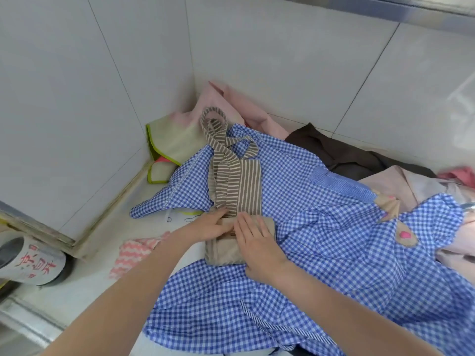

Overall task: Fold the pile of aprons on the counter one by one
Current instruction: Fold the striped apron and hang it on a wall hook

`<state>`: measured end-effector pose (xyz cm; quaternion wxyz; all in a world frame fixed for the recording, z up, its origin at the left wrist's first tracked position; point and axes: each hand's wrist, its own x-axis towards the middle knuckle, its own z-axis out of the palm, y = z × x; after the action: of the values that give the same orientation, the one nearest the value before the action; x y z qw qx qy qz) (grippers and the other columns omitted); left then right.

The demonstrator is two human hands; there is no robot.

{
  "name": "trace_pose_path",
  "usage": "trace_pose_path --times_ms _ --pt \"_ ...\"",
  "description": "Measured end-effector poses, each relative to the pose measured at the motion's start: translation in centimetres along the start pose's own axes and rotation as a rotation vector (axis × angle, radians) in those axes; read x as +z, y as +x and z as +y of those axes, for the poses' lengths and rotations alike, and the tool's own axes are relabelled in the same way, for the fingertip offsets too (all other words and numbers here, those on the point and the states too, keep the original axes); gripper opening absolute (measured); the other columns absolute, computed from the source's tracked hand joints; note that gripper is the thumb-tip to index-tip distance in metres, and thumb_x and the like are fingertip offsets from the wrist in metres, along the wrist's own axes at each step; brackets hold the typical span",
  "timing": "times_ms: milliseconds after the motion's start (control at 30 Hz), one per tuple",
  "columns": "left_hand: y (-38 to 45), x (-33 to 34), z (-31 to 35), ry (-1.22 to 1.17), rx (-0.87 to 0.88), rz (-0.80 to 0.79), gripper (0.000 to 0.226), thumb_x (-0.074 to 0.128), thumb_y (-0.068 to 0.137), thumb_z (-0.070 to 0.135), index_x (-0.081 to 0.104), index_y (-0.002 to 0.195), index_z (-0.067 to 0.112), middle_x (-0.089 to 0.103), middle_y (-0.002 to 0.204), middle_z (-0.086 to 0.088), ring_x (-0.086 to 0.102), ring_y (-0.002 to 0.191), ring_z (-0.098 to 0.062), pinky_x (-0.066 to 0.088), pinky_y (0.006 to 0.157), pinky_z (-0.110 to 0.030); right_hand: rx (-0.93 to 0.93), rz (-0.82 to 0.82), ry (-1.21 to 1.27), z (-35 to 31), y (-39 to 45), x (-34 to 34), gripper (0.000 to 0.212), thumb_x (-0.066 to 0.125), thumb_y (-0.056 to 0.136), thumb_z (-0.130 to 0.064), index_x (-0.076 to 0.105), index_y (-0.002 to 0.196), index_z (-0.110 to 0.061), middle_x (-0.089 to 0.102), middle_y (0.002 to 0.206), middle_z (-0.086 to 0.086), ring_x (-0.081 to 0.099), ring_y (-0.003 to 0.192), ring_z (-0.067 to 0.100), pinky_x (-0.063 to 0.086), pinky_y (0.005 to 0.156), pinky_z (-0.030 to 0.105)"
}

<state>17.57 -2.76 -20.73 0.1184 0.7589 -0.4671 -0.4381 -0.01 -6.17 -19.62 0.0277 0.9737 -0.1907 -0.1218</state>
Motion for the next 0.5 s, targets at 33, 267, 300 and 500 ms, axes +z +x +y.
trace_pose_path --times_ms 33,267,300,500 --pt "0.2 -0.5 0.0 -0.208 -0.046 -0.026 0.06 0.043 0.096 0.039 0.023 0.149 0.018 0.02 0.155 0.0 0.023 0.141 -0.019 0.019 0.115 -0.028 0.009 -0.01 -0.012 0.3 0.3 0.1 0.1 0.062 0.083 -0.027 -0.009 0.147 0.004 -0.01 0.156 0.021 -0.01 0.144 0.033 -0.027 0.104 0.043" --pt "-1.1 -1.7 0.3 -0.525 -0.167 0.036 0.049 0.03 0.102 0.04 0.04 0.14 0.011 0.042 0.144 -0.006 0.041 0.131 -0.021 0.029 0.112 -0.032 -0.045 -0.059 0.195 2.3 2.9 -1.5 0.087 0.064 0.082 -0.043 0.019 0.148 -0.011 0.022 0.151 0.008 0.018 0.14 0.023 0.007 0.116 0.037" --pt "-1.2 -2.0 0.4 -0.549 -0.178 0.06 0.05 0.03 0.101 0.043 0.045 0.137 0.011 0.046 0.14 -0.006 0.044 0.128 -0.022 0.032 0.11 -0.032 -0.047 -0.056 0.239 2.8 3.1 -2.2 0.079 0.063 0.082 -0.044 0.027 0.146 -0.015 0.029 0.144 0.005 0.025 0.135 0.022 0.016 0.112 0.036" --pt "-2.9 -3.9 1.1 -0.835 -0.192 0.213 0.031 0.039 0.1 0.033 0.058 0.088 0.012 0.06 0.087 -0.005 0.055 0.073 -0.014 0.045 0.063 -0.02 -0.122 -0.072 0.24 4.7 3.2 -9.0 0.036 0.063 0.083 -0.029 0.058 0.117 -0.016 0.047 0.11 0.003 0.044 0.102 0.022 0.044 0.085 0.041"
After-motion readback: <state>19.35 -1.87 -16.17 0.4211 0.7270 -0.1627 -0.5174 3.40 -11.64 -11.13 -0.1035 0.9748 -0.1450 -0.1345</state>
